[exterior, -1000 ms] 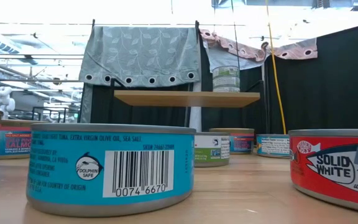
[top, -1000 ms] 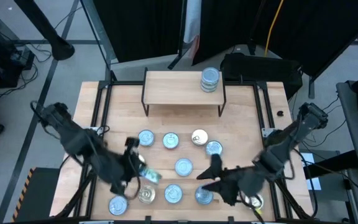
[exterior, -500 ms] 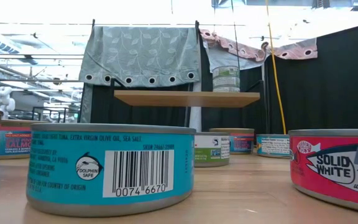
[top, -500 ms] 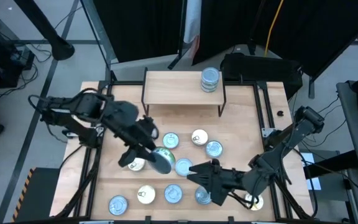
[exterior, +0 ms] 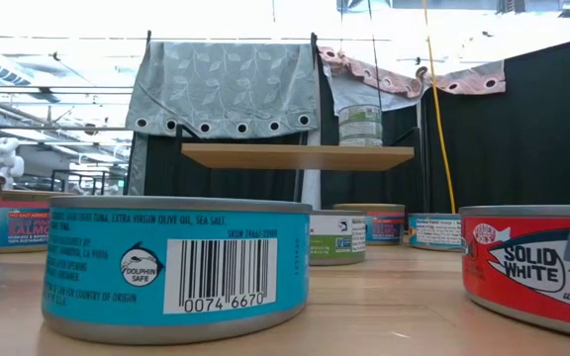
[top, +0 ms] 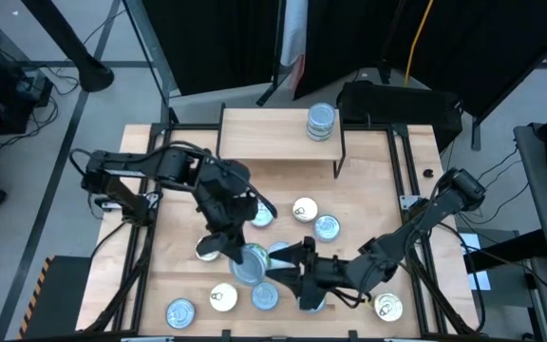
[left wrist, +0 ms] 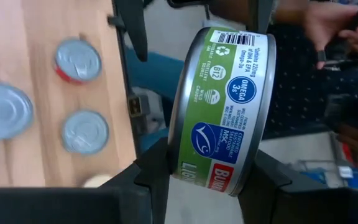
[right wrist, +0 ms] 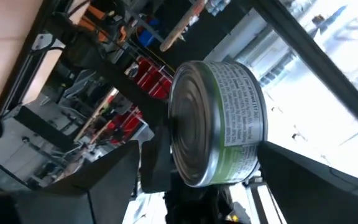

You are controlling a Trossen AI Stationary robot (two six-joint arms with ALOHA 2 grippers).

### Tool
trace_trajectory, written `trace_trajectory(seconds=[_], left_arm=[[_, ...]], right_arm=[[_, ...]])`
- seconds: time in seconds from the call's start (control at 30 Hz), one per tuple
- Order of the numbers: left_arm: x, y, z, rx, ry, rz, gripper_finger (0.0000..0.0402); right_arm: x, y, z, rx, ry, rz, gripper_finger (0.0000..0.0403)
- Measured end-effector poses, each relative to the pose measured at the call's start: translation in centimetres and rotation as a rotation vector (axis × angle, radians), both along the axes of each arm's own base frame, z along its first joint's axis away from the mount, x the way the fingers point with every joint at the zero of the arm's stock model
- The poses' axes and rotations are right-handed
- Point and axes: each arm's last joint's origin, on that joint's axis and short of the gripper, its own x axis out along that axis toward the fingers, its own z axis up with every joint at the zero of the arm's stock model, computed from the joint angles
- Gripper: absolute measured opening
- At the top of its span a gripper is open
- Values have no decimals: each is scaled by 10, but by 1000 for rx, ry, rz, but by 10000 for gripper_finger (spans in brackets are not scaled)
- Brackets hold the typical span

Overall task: Stack canned seafood by type on shelf
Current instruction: Stack the green tuna can on top of the other green tuna cans on the shelf

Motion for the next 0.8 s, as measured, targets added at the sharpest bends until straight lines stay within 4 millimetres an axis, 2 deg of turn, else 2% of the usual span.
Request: trace_trajectory(seconds=[0.13,0.5,0.8], left_arm=[[4,1,-6,-23,38,-30,137],[2,2,-9,-36,97,-37,137],[2,2,-10,-8,74,-31,137]], right_arm=[[2,3,-5,-12,9,10,318],[-6,16,-2,27,-20,58,298],[4,4,-6,28,4,38,297]])
